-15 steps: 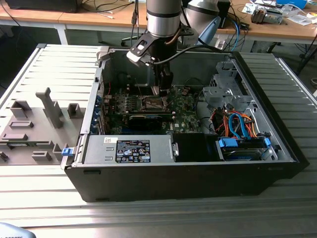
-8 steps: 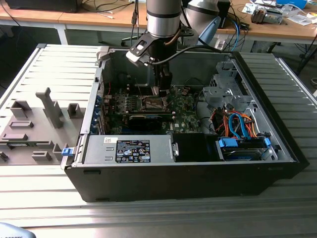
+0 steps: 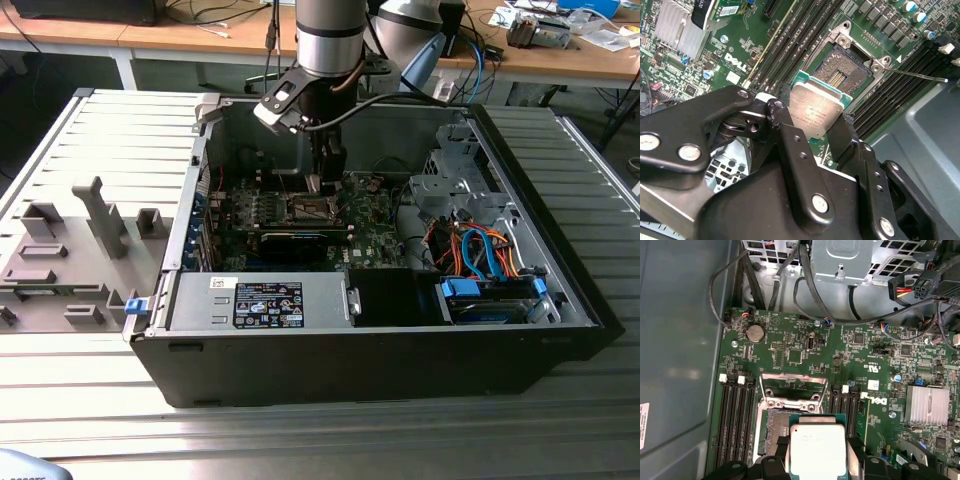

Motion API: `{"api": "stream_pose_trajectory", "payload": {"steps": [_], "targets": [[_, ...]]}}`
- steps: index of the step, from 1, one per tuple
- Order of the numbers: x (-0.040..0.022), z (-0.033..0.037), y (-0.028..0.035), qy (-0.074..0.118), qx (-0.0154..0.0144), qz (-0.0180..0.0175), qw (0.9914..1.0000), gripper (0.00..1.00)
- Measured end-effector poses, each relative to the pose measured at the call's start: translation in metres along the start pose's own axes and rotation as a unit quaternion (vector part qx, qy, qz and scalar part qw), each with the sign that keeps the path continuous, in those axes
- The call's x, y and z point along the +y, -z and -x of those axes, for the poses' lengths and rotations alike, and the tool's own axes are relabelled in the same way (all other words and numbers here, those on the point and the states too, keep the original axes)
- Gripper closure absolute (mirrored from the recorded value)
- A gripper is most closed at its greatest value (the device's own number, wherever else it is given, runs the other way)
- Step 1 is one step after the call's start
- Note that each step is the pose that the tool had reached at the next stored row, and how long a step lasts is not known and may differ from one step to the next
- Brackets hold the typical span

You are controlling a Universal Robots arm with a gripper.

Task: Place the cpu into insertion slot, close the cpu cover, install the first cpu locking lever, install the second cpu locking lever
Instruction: 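Place the cpu into insertion slot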

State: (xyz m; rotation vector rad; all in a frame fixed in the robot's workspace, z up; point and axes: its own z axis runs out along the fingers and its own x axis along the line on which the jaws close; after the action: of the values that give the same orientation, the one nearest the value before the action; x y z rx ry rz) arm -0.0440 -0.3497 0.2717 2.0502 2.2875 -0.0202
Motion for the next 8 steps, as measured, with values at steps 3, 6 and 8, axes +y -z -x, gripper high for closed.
{"api": "stream_pose_trajectory", "payload": {"steps": [3, 6, 8], "targets": [[0.0, 0.0, -0.0006, -0.005, -0.0002, -0.0003, 0.99999, 0.46], [0.0, 0.0, -0.0009, -0.008, -0.0004, -0.0005, 0.99997, 0.46], [0.0, -0.0001, -0.0011, -0.01, -0.0005, -0.0006, 0.99995, 0.46]]}}
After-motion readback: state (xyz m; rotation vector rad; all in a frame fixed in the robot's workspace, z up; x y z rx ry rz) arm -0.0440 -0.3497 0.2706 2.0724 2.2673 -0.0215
